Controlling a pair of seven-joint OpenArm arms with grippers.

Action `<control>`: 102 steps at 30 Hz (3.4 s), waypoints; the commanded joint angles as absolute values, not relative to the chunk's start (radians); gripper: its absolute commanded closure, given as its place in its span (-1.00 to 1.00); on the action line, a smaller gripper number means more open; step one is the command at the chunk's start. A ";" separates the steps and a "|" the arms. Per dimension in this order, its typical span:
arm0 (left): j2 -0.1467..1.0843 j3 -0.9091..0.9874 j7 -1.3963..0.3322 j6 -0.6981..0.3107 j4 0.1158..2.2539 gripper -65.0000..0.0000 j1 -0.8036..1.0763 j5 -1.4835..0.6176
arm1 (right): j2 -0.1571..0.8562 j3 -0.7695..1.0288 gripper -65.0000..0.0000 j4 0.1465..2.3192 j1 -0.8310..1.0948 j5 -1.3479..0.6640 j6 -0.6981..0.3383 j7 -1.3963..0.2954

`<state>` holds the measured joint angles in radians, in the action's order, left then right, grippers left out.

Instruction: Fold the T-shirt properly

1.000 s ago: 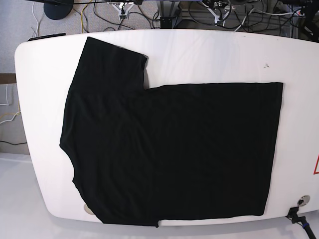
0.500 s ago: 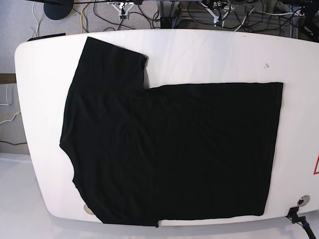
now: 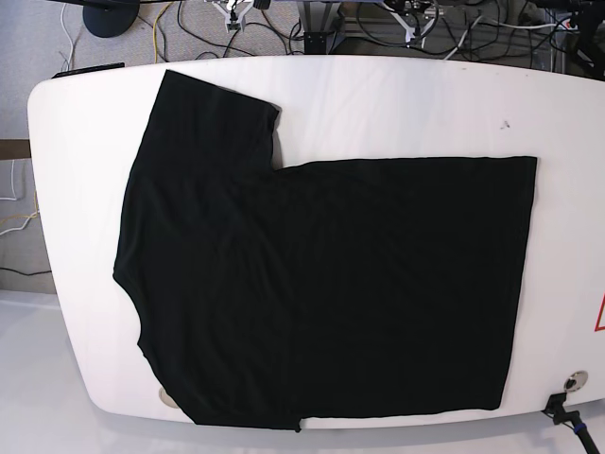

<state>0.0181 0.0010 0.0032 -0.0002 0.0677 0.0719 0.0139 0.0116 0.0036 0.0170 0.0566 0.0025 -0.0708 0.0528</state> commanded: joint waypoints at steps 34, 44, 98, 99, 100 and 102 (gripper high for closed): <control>0.222 0.024 -0.011 -0.151 1.337 1.00 0.843 -0.042 | 0.213 0.081 0.99 1.098 0.943 -0.073 -0.181 0.087; 0.234 0.099 -0.060 -0.163 1.714 1.00 1.088 -0.084 | 0.225 0.208 1.00 1.605 1.200 -0.145 -0.177 0.000; 0.237 0.372 -0.407 -0.266 2.213 0.38 0.839 -0.204 | 0.196 0.474 0.47 1.948 0.581 -0.453 -0.261 -0.517; 0.239 0.372 -0.412 -0.260 2.196 0.37 0.823 -0.196 | 0.198 0.470 0.52 1.948 0.578 -0.445 -0.264 -0.519; 0.234 0.373 -0.411 -0.273 2.220 0.39 0.830 -0.209 | 0.194 0.475 0.37 1.943 0.571 -0.476 -0.255 -0.535; 0.236 0.373 -0.418 -0.276 2.222 0.39 0.831 -0.211 | 0.198 0.472 0.32 1.915 0.559 -0.477 -0.251 -0.547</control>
<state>0.2302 0.3683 -0.4290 -0.2779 2.2078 0.8249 -0.2070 0.1822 0.4656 1.9293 0.5648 -0.4713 -0.2523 -0.5552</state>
